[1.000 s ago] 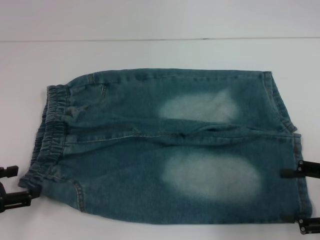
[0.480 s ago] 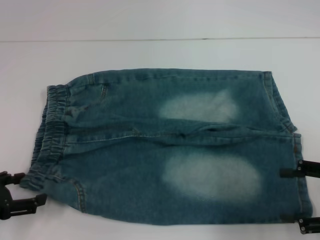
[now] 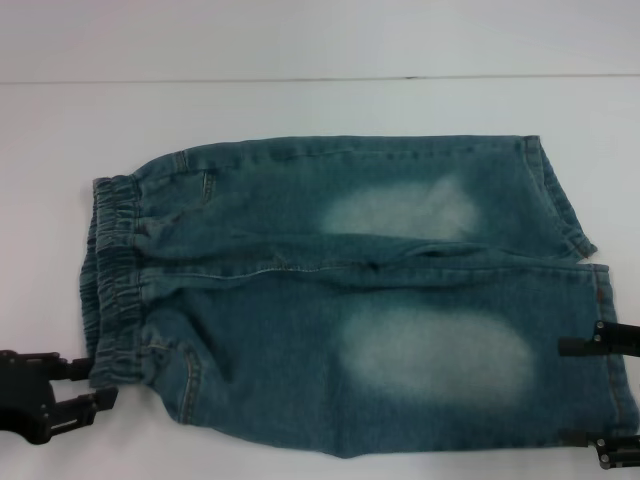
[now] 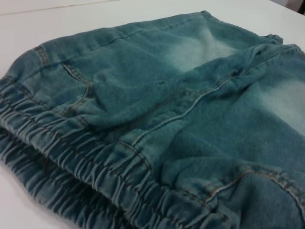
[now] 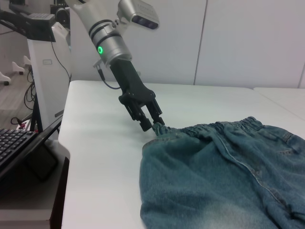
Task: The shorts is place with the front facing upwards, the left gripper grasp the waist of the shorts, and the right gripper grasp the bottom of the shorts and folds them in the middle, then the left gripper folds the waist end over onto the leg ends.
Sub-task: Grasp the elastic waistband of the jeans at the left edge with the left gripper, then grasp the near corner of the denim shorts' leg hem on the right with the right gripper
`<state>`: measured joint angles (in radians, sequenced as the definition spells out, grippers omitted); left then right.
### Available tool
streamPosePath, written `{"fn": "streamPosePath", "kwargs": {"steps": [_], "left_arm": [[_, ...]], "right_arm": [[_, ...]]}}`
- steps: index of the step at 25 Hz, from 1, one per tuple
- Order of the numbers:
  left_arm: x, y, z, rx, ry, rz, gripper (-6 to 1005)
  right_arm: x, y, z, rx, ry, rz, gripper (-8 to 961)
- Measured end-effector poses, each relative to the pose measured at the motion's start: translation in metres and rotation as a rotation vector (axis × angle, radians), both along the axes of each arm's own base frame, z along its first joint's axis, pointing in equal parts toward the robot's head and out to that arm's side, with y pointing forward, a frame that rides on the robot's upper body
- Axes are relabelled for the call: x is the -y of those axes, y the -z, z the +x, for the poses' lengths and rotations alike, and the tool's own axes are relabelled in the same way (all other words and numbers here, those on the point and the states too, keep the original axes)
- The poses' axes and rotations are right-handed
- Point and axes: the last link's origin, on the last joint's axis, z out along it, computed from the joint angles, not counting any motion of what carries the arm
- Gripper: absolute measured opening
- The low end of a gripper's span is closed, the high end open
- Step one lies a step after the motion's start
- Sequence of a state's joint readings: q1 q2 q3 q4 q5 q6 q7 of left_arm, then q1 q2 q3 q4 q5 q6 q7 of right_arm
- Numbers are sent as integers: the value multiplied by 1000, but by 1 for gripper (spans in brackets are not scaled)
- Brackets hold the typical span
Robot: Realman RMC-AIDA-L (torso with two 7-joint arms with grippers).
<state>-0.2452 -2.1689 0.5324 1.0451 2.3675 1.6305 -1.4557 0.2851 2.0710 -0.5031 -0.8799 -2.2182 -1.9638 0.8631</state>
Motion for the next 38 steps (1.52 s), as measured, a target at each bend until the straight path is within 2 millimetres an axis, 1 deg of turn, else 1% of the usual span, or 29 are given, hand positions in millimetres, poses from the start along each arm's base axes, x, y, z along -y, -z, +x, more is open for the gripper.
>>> {"fn": "streamPosePath", "kwargs": {"steps": [5,11,16,22,30,34,38], "left_arm": [[-10,5,-1,-4,-28,9,457],[-13,7,-3,-20,-37,29,276],[-16,9,-9,-35,-55,59,282],[-18,7,-3,18,-49,73,203],[-20,4,-1,29,-43,89,105],[-22,-7,-2,25,-45,134,75],[-25,-13,-1,23,-42,157,70]], "right_arm": [[1,1,1,1,2,3,851],[1,1,1,2,3,4,850],[1,1,1,0,5,6,850],[1,0,2,-2,9,10,850],[2,-2,3,-1,25,10,849],[-1,-16,8,36,81,-2,849],[-6,-35,9,155,177,-49,850]]}}
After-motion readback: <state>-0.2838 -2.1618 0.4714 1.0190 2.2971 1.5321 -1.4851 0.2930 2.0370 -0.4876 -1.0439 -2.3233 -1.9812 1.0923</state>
